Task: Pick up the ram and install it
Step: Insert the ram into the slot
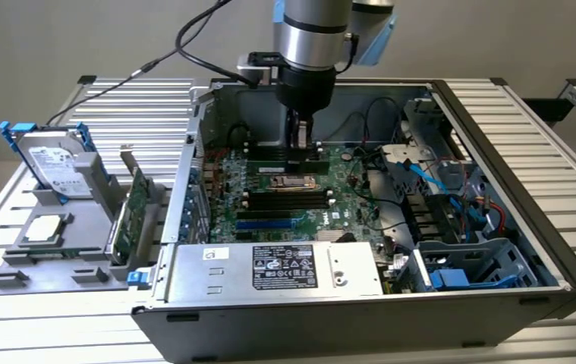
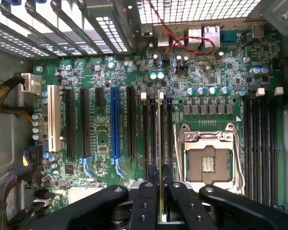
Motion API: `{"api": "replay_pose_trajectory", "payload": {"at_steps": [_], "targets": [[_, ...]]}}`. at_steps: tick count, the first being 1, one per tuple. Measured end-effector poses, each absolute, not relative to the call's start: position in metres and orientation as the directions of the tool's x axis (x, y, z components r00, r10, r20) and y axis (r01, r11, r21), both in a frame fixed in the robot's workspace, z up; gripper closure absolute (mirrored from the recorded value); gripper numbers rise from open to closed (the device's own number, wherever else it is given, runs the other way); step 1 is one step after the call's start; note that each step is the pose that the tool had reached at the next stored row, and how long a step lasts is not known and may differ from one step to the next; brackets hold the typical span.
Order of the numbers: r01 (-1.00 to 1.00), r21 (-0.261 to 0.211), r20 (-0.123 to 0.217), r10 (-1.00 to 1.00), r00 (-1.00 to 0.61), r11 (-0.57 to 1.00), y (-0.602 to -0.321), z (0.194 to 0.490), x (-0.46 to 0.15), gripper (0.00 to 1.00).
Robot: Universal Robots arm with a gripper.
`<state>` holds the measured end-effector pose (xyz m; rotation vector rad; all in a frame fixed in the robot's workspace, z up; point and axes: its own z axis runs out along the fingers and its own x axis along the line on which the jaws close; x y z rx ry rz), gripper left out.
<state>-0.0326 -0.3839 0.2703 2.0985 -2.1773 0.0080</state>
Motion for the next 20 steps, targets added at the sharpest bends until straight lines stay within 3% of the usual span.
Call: {"api": "replay_pose_trajectory", "payload": {"at_steps": [20], "targets": [[-0.997, 0.078, 0.088, -0.996, 0.002, 0.005, -0.391, 0.236, -0.031, 0.86]]}}
